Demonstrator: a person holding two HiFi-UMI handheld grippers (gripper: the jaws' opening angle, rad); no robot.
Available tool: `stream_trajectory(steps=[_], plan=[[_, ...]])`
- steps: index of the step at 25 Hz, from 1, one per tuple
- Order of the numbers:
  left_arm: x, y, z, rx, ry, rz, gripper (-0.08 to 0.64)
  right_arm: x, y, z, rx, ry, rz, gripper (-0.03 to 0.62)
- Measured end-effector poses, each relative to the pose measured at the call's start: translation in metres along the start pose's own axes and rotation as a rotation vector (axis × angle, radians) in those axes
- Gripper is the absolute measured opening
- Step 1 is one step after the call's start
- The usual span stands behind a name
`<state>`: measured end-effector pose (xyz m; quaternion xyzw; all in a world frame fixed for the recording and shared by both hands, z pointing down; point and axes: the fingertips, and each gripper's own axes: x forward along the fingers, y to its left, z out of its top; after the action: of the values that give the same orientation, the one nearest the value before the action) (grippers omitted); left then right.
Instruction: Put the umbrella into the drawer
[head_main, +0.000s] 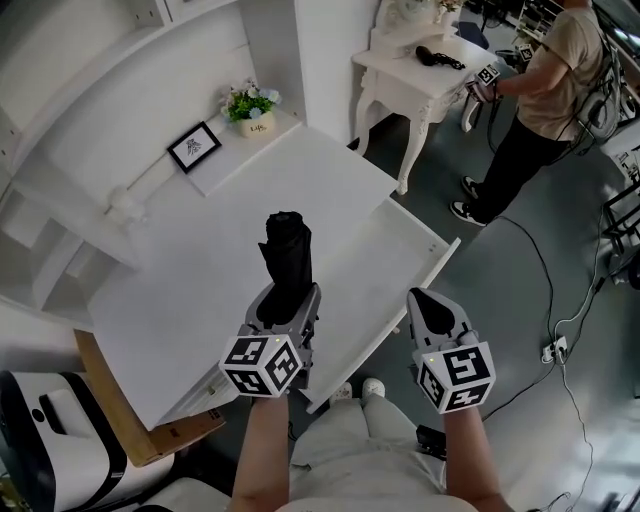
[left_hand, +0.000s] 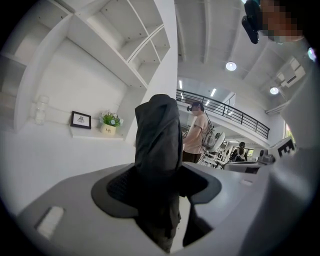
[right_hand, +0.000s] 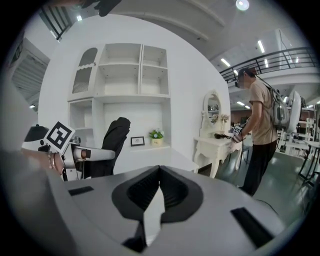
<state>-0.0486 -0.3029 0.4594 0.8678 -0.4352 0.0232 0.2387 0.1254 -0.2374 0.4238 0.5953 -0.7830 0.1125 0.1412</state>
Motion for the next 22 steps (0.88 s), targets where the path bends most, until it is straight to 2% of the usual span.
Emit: stream_trajectory(steps=[12, 22], plan=[[0.012, 0.008, -0.06, -0.033, 0.136, 0.087, 0.268, 0.009, -0.022, -0.037, 0.084, 0.084, 0.046, 0.008], [0.017, 0.012, -0.107, -0.059, 0.255, 0.113, 0.268, 0.028, -0.023, -0.039, 0.078, 0.114, 0.102, 0.008]])
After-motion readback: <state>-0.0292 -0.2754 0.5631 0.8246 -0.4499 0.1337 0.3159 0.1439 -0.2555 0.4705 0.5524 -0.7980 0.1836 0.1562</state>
